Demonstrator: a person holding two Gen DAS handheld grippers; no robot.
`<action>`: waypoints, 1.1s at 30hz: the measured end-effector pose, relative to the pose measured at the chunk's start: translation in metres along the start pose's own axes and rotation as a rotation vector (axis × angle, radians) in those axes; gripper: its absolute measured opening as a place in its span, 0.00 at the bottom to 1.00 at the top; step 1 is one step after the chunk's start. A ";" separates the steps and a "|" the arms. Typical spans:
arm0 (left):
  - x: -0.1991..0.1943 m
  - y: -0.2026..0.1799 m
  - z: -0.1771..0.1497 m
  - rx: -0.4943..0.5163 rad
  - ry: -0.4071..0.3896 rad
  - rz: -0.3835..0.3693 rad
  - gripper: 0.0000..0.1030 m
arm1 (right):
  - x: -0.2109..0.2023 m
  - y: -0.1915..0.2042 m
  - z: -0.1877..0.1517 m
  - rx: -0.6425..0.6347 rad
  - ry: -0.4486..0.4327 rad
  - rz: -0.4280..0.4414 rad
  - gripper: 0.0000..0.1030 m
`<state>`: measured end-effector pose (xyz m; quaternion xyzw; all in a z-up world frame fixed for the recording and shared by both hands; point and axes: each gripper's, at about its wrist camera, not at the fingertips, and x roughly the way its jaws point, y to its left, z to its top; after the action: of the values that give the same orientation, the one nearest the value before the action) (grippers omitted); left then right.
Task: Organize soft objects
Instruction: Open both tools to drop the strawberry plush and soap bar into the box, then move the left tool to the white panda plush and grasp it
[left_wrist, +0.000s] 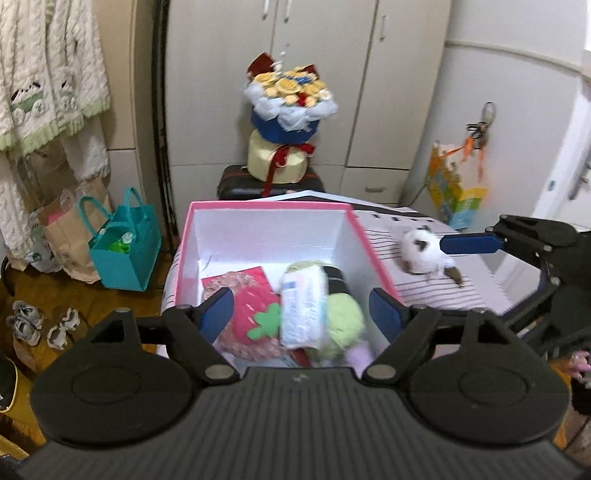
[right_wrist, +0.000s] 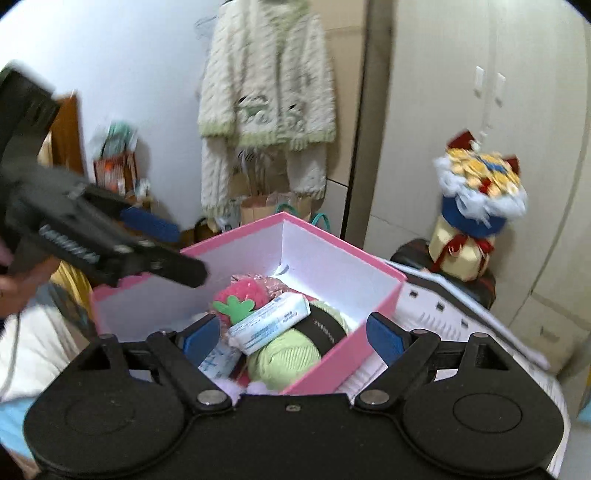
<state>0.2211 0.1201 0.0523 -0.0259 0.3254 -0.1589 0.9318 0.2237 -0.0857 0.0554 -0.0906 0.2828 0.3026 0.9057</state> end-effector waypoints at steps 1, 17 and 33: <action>-0.006 -0.005 -0.001 0.008 0.002 -0.010 0.78 | -0.007 -0.003 -0.003 0.016 -0.005 0.000 0.87; -0.054 -0.087 -0.013 0.132 0.006 -0.130 0.83 | -0.094 -0.045 -0.062 0.202 -0.004 -0.155 0.89; 0.028 -0.156 0.007 0.083 -0.002 -0.252 0.83 | -0.086 -0.094 -0.092 0.153 -0.070 -0.127 0.91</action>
<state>0.2019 -0.0369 0.0646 -0.0280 0.3118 -0.2882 0.9050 0.1818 -0.2342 0.0276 -0.0282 0.2668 0.2253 0.9366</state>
